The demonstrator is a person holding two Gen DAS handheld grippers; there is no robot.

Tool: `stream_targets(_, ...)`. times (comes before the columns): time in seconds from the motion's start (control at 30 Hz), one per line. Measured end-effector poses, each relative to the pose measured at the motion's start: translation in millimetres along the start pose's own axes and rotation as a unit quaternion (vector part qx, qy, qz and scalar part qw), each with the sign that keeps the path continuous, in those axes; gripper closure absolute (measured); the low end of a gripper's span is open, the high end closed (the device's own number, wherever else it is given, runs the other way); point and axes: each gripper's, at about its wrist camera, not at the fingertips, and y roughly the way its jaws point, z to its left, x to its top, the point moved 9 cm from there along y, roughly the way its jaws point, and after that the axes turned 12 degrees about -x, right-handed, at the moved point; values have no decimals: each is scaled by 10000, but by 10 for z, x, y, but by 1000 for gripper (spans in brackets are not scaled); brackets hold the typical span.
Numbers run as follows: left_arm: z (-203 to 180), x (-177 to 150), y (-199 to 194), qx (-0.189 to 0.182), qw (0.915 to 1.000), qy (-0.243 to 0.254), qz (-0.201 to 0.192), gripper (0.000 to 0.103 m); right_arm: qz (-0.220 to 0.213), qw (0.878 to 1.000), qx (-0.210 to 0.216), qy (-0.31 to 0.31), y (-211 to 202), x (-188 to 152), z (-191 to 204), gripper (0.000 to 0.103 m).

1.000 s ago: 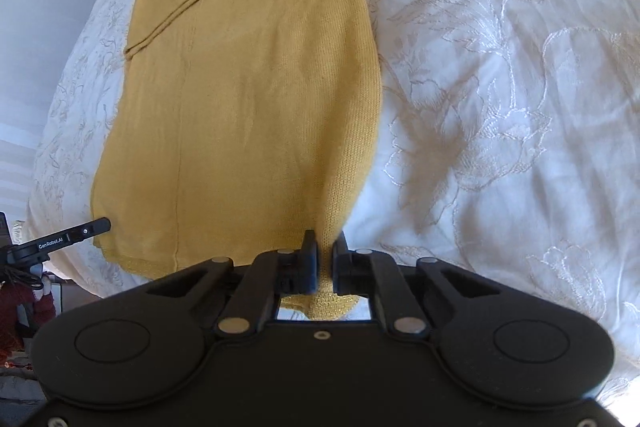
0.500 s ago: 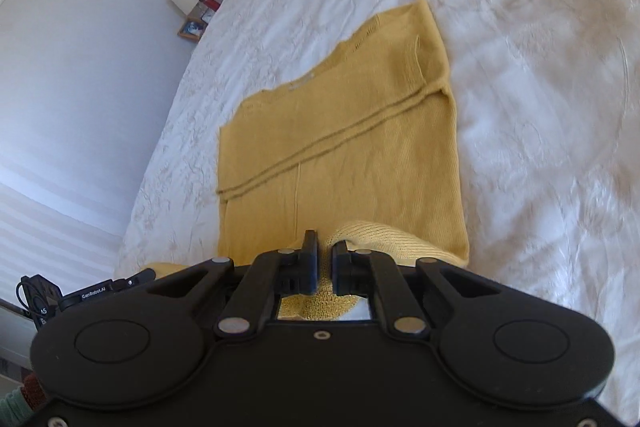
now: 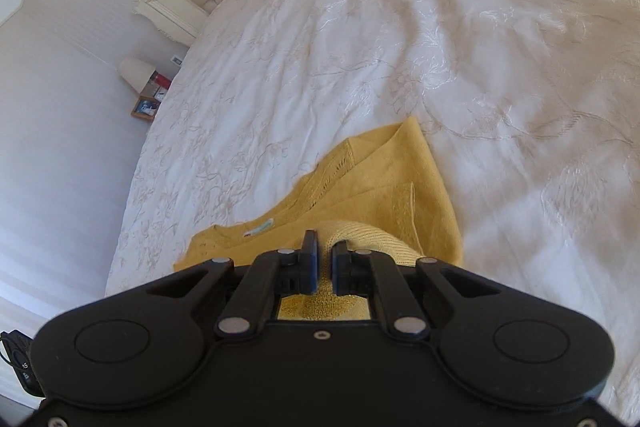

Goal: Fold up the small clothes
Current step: 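Lift the hem with both grippers and fold it toward the collar, then lay the hem over the sleeves and open both grippers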

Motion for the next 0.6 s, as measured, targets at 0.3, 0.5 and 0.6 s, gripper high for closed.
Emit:
stream_targets(0.3,287,100,504,318,9987,-142,378,93,311,9984,-434,-162,587,173,-27,87)
stream_targets(0.5,509,193,684,533,9972,-391,343,70,428,9974,-572,-130,780,257,-97,82)
stream_targets(0.6,595,328,701,561,9974,-451,106,61,443,9973,-577,-89,829,299,-130,78)
